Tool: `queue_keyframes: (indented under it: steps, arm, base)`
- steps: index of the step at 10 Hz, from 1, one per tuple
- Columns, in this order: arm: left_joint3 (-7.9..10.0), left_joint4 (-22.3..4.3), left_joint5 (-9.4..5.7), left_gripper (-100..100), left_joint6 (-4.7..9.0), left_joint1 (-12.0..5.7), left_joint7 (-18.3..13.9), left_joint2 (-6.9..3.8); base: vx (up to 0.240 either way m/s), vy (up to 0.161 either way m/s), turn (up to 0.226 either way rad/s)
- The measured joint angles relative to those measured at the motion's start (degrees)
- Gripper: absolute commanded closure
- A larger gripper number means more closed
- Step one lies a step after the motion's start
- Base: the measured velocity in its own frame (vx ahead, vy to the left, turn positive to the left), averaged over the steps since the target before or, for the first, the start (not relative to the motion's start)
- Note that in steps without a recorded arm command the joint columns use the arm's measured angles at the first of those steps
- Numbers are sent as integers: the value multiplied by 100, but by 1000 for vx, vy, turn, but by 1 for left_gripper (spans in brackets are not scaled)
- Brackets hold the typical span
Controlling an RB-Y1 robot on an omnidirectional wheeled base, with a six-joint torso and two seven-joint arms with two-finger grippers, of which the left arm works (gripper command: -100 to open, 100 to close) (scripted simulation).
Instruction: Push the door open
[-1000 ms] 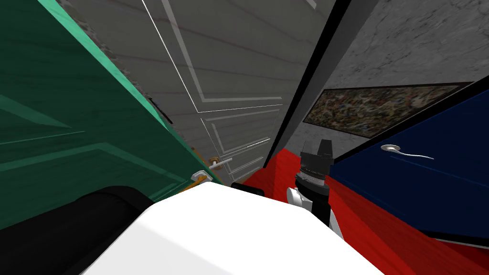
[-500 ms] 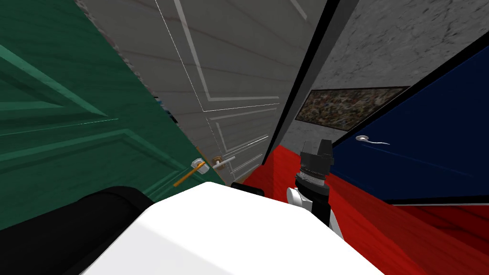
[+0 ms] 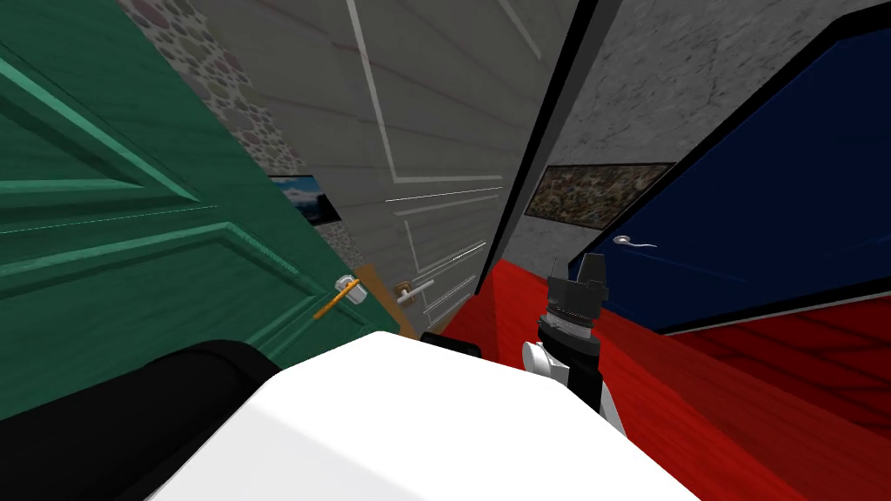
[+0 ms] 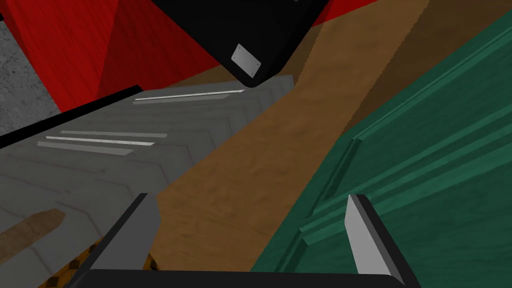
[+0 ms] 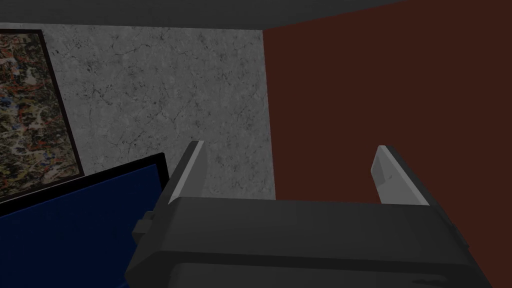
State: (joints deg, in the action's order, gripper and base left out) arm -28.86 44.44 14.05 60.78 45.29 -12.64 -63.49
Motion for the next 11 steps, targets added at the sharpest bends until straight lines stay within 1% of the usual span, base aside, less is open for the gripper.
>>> queue_keyframes:
  steps: [1, 2, 4, 5, 6, 7, 8, 9, 10, 11]
  arm:
    - [35, 53, -19, -100, 2, 88, 21, -101]
    - [86, 176, -49, -100, -41, 246, 55, -231]
    - [93, 171, -29, -100, 3, 379, 138, -371]
    - [130, 174, -44, -100, 42, 480, 196, -463]
    - [137, 77, -30, -100, 111, 476, 225, -537]
    - [169, 88, -40, -100, 130, 550, 244, -642]
    - [238, 249, -88, -100, 90, 738, 273, -818]
    - [278, 263, -114, -100, 120, 865, 352, -893]
    - [318, 389, -134, -100, 87, 1002, 402, -1030]
    - [313, 331, -112, -100, 102, 983, 430, -1051]
  base:
    - [-77, 88, -138]
    - [-118, 127, -273]
    - [-136, 111, -255]
    - [-115, 104, -131]
    - [-83, 93, -124]
    - [-75, 87, -247]
    - [-100, 95, -257]
    - [-134, 113, -290]
    - [-99, 68, -98]
    - [-38, 20, 19]
